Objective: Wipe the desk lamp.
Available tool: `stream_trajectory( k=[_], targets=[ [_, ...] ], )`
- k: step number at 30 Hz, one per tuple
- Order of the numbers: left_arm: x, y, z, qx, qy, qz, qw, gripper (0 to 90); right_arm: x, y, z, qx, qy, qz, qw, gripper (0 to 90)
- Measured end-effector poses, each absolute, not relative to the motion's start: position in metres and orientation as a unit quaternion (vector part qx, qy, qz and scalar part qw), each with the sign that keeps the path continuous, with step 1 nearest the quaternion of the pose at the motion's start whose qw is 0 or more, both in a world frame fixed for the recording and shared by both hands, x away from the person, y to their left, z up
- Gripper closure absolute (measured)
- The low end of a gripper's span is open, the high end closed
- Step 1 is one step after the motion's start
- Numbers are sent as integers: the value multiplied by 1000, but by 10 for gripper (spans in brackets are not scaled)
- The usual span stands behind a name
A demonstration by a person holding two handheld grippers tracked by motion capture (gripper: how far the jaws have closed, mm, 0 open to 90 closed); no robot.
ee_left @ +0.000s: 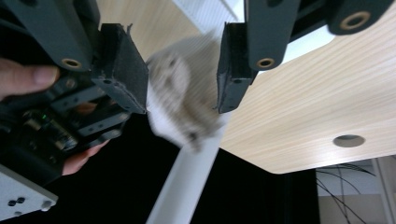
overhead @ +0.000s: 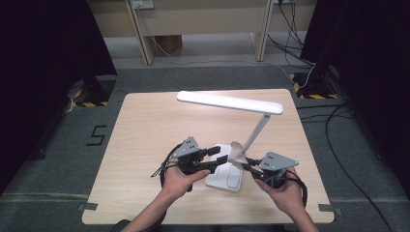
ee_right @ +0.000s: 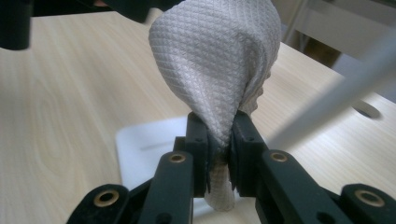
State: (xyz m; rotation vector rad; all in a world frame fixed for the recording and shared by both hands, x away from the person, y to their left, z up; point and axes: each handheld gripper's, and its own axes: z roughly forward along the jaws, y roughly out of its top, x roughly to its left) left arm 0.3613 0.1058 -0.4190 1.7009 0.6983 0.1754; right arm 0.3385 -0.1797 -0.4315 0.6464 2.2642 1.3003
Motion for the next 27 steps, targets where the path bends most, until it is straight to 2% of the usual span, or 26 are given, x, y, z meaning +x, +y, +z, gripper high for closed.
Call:
stream_trajectory(
  k=[4,7,17,27],
  targets=[
    [365,116,-443,752,322,103,566,531,332,-200,-428,258,811,465,243,801],
    [368,119,-463,777,333,119,521,601,327,-215,-421,277,798,467,263,801],
    [376,106,-493,807,327,112,479,647,330,-236,-386,299,764,480,311,800],
    [382,103,-503,816,328,107,463,649,344,-236,-364,301,764,484,304,800]
  ],
)
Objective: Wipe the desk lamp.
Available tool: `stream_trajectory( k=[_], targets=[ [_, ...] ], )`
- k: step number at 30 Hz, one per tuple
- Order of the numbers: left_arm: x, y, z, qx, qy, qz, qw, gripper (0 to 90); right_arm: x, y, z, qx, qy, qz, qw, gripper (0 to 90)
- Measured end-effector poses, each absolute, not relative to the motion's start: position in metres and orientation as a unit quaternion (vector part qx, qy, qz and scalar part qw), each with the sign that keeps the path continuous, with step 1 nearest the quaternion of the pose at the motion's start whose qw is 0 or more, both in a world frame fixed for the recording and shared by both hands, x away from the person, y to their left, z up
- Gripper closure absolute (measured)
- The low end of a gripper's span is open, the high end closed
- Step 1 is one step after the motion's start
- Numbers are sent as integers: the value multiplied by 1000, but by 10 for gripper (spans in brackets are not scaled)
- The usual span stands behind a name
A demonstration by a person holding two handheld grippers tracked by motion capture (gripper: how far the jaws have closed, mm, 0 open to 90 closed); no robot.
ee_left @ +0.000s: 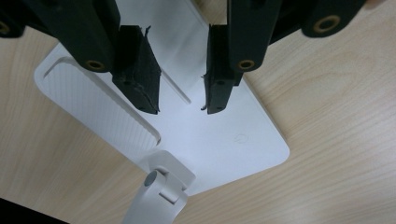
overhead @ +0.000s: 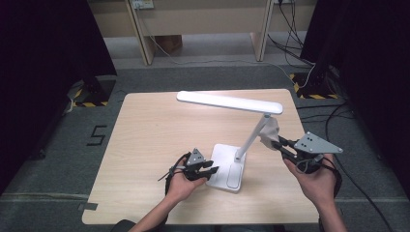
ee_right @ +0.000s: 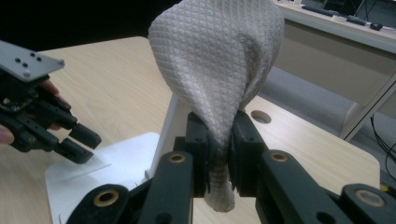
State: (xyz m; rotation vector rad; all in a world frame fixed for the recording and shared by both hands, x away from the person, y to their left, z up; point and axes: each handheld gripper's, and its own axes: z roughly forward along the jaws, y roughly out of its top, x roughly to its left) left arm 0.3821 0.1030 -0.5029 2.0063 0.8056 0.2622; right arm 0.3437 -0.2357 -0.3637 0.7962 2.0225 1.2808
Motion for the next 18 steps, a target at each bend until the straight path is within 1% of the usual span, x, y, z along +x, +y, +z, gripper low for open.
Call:
stream_trajectory(
  k=[10,18],
  targets=[
    [384,102,-509,823,324,106,454,652,354,-243,-352,319,747,502,296,799],
    [385,101,-511,827,320,106,451,658,354,-243,-347,331,737,524,267,798]
  ],
)
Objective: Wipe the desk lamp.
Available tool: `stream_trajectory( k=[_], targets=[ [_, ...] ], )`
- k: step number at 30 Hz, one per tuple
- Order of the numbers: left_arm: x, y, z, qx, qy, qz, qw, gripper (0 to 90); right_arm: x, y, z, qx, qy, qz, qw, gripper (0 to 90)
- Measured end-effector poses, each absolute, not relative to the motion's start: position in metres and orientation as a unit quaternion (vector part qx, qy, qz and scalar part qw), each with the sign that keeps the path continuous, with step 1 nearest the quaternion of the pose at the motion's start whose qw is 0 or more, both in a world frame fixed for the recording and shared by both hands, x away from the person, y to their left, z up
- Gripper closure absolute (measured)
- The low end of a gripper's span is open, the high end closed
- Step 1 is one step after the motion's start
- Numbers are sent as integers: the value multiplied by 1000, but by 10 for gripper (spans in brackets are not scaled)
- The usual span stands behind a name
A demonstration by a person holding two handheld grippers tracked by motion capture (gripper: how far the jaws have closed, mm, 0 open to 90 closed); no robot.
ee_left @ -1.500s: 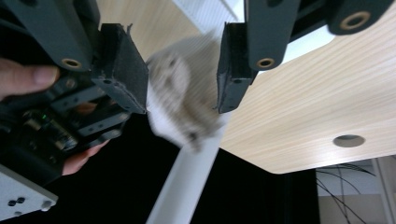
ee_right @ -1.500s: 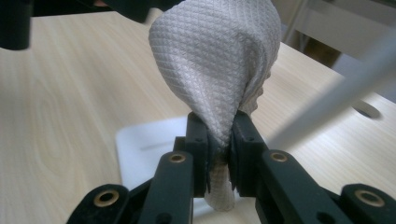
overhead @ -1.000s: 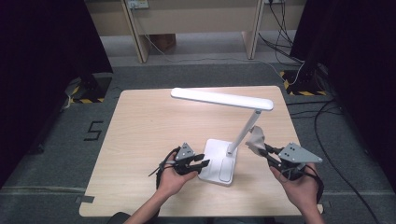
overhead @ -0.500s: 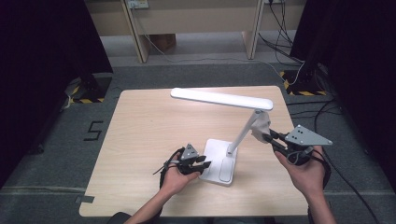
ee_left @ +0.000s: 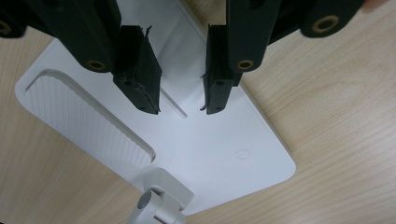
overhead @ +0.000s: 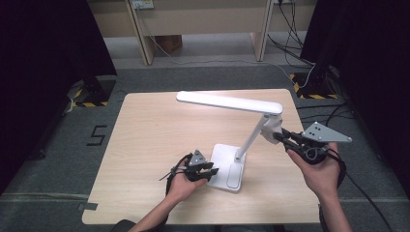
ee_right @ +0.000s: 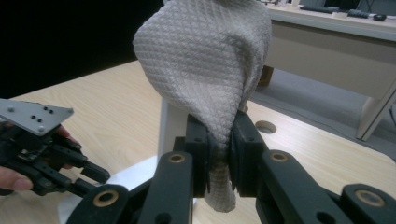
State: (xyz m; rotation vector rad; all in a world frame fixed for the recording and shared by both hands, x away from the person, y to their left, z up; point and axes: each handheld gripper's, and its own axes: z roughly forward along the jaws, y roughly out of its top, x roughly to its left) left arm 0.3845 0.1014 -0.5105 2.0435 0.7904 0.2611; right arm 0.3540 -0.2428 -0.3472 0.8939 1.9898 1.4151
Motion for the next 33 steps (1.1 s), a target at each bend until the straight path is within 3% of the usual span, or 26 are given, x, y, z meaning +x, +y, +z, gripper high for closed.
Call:
stream_trajectory(
  k=[12,33],
  targets=[
    [384,103,-511,830,315,112,447,710,359,-235,-351,339,742,521,252,798],
    [383,104,-513,826,314,116,453,716,362,-223,-354,334,761,494,257,807]
  ],
)
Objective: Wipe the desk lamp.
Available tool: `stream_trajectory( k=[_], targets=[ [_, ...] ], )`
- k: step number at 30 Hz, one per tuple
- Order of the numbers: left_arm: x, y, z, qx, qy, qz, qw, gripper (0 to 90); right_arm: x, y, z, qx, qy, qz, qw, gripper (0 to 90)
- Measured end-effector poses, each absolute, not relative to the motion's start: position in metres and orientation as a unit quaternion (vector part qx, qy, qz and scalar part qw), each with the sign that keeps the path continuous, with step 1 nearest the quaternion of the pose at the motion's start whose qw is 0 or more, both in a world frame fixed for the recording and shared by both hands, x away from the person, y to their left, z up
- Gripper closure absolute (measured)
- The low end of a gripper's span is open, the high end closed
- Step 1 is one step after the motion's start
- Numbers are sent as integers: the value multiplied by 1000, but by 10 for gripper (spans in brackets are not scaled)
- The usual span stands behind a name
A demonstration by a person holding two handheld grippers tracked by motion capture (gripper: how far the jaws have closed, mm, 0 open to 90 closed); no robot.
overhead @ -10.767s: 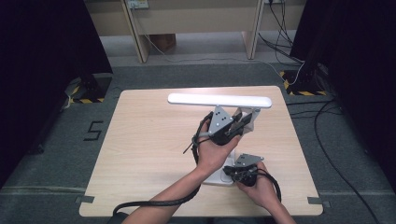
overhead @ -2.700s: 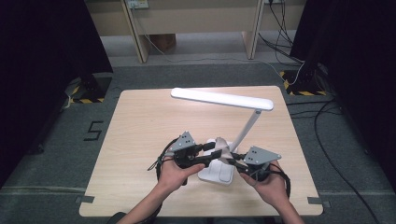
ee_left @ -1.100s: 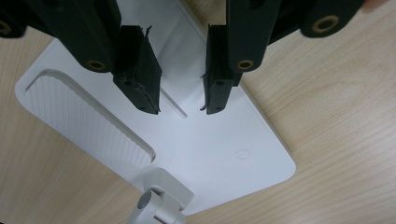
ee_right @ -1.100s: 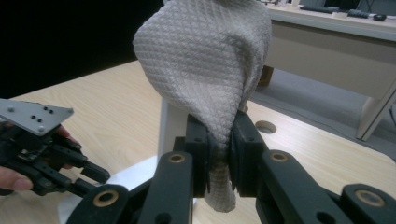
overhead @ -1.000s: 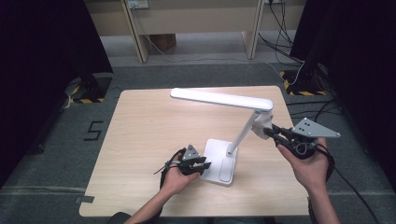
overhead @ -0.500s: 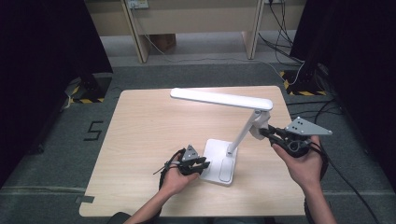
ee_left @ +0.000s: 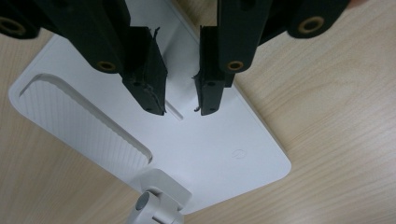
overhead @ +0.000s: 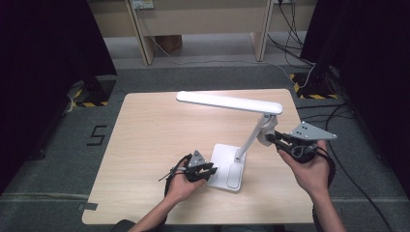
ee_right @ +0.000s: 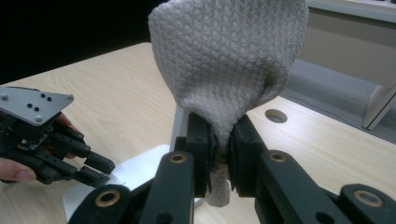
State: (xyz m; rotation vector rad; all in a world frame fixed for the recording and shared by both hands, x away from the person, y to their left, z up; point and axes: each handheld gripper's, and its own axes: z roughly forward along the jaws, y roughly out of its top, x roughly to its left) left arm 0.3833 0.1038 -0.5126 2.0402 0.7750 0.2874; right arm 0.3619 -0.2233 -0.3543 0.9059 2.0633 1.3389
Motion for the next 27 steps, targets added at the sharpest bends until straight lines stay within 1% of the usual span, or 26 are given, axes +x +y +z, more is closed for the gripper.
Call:
stream_trajectory(
  k=[27],
  targets=[
    [383,103,-513,825,315,120,453,723,368,-212,-374,341,779,474,229,808]
  ],
)
